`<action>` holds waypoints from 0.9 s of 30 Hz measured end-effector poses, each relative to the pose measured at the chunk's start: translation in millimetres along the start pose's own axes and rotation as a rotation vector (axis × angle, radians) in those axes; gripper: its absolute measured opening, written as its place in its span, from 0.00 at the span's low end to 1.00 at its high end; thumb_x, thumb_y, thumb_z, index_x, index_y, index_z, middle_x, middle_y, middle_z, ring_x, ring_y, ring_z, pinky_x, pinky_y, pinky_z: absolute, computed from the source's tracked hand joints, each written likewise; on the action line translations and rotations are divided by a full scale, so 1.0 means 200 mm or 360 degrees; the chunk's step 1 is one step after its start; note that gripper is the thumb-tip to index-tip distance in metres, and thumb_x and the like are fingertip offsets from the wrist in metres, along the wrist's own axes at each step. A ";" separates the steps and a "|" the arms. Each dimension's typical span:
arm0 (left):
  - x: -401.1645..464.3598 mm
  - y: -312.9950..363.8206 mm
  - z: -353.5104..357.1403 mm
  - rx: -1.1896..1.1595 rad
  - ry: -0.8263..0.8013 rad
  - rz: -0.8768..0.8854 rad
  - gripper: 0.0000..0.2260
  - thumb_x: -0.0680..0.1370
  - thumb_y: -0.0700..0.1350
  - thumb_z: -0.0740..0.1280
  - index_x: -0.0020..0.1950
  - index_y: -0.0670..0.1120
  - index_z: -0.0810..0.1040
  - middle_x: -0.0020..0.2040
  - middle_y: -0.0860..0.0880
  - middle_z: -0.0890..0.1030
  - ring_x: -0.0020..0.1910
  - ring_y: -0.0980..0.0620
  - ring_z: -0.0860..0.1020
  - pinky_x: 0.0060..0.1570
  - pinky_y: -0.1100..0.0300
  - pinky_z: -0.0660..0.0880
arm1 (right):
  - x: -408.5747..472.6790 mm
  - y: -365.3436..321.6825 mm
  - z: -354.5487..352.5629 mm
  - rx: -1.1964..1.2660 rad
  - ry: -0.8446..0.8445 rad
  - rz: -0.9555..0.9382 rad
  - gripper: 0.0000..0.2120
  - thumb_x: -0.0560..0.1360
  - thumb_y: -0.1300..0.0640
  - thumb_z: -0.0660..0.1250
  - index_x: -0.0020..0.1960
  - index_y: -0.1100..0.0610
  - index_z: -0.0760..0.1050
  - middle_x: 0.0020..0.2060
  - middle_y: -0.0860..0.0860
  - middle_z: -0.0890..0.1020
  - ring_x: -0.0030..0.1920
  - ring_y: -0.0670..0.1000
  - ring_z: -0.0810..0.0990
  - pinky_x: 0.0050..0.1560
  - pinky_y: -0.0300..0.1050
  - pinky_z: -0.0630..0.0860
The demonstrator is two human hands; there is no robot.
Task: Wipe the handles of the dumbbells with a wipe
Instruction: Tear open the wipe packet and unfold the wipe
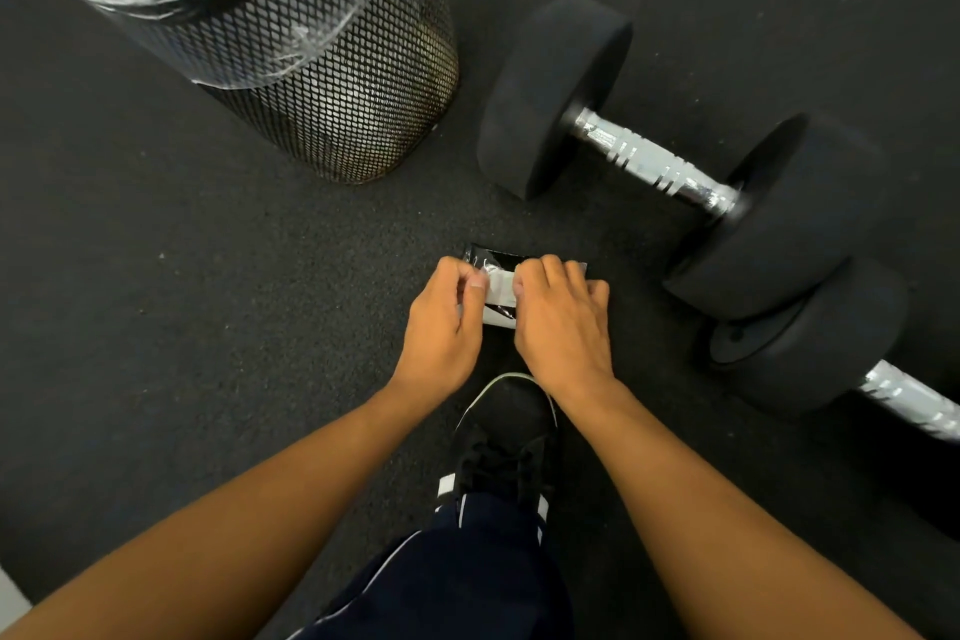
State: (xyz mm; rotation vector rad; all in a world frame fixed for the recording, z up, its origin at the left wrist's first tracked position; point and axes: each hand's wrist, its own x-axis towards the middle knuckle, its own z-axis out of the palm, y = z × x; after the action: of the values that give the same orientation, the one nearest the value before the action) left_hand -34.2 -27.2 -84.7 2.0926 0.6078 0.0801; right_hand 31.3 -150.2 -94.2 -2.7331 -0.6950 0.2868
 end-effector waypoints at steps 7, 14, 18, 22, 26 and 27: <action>0.01 0.01 0.01 0.0046 0.0002 -0.0012 0.08 0.85 0.46 0.58 0.49 0.46 0.72 0.44 0.48 0.79 0.42 0.52 0.78 0.39 0.61 0.73 | 0.00 0.03 -0.05 0.0269 -0.0048 -0.0002 0.04 0.81 0.60 0.59 0.53 0.52 0.67 0.51 0.51 0.75 0.49 0.53 0.78 0.53 0.55 0.70; 0.02 0.01 0.00 0.0000 0.0022 -0.0075 0.07 0.85 0.48 0.57 0.50 0.48 0.71 0.44 0.49 0.80 0.40 0.55 0.78 0.37 0.62 0.72 | -0.02 0.03 -0.07 0.0534 -0.0070 -0.0003 0.08 0.83 0.55 0.61 0.61 0.52 0.67 0.55 0.50 0.78 0.57 0.52 0.77 0.61 0.57 0.72; 0.01 0.00 -0.01 0.0011 0.0019 -0.0077 0.07 0.85 0.47 0.57 0.51 0.47 0.71 0.45 0.50 0.80 0.42 0.55 0.79 0.38 0.63 0.73 | -0.01 0.02 -0.04 0.0308 -0.0181 -0.0020 0.15 0.81 0.52 0.64 0.67 0.53 0.72 0.61 0.52 0.77 0.63 0.54 0.75 0.62 0.55 0.71; 0.00 0.01 -0.01 0.0006 0.0009 -0.0081 0.08 0.86 0.49 0.57 0.50 0.48 0.71 0.44 0.51 0.80 0.42 0.56 0.78 0.39 0.65 0.73 | 0.00 0.01 -0.04 0.0499 -0.0072 0.0118 0.07 0.83 0.55 0.59 0.56 0.53 0.76 0.54 0.50 0.77 0.57 0.53 0.77 0.59 0.55 0.73; 0.00 0.01 -0.01 0.0009 -0.0005 -0.0093 0.09 0.86 0.50 0.56 0.50 0.48 0.70 0.45 0.49 0.81 0.43 0.53 0.79 0.41 0.59 0.73 | 0.00 -0.02 -0.08 0.1049 0.0033 0.0345 0.06 0.83 0.57 0.60 0.52 0.52 0.76 0.48 0.44 0.78 0.50 0.48 0.78 0.53 0.52 0.78; 0.00 0.02 -0.01 0.0013 -0.0001 -0.0096 0.09 0.86 0.50 0.56 0.50 0.48 0.70 0.45 0.49 0.81 0.42 0.52 0.78 0.41 0.58 0.73 | 0.01 -0.02 -0.10 0.1198 0.0050 0.0428 0.06 0.82 0.57 0.61 0.52 0.52 0.77 0.47 0.44 0.79 0.49 0.46 0.79 0.50 0.48 0.78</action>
State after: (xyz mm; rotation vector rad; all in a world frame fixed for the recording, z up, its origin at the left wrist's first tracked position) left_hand -33.2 -27.1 -81.2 2.0801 0.6716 0.0425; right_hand 36.4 -151.1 -74.4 -2.0851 -0.1451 0.4544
